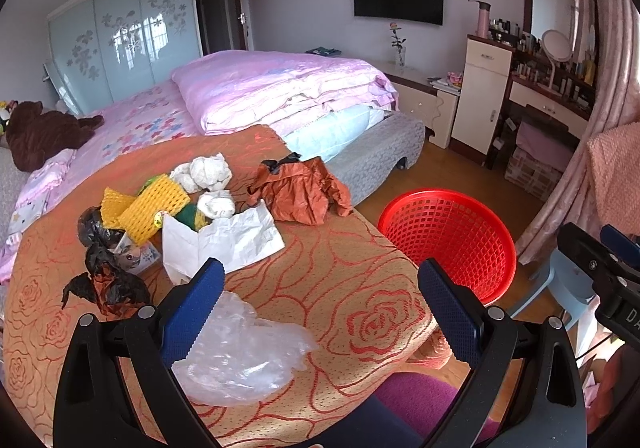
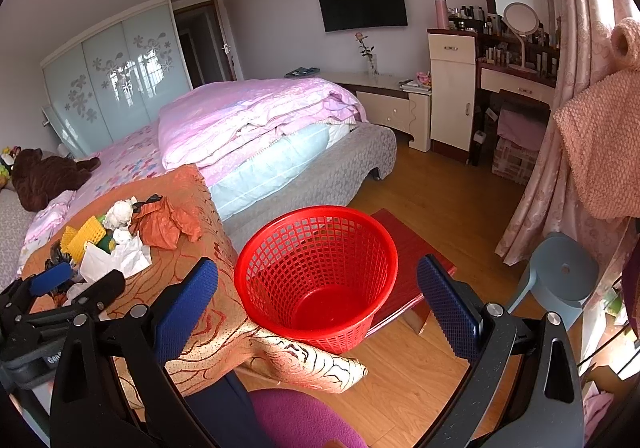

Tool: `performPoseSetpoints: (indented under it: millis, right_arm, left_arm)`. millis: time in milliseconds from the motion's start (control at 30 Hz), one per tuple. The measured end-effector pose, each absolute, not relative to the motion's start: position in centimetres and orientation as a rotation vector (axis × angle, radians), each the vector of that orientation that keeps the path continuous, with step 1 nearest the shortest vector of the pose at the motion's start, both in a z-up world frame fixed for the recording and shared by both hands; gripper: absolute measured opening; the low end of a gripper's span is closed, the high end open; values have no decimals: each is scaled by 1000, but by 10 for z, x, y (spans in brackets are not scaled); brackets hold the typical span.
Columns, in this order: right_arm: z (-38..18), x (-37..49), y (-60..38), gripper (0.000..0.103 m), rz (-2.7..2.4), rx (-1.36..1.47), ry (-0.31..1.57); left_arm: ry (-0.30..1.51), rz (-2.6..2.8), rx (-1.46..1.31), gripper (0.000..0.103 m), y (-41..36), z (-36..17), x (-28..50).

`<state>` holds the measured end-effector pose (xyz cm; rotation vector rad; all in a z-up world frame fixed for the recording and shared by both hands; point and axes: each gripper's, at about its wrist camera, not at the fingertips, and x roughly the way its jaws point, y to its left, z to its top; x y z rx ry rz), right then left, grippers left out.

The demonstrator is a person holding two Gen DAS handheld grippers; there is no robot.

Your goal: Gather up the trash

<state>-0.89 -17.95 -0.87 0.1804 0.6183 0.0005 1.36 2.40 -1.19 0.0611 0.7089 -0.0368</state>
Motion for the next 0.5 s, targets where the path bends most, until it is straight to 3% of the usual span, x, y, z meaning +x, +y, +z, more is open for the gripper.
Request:
performPoseSetpoints:
  millis: [500]
  right_arm:
    - [-20, -12, -171, 96, 17, 178, 643]
  left_arm:
    - [760, 46, -88, 94, 115, 8, 11]
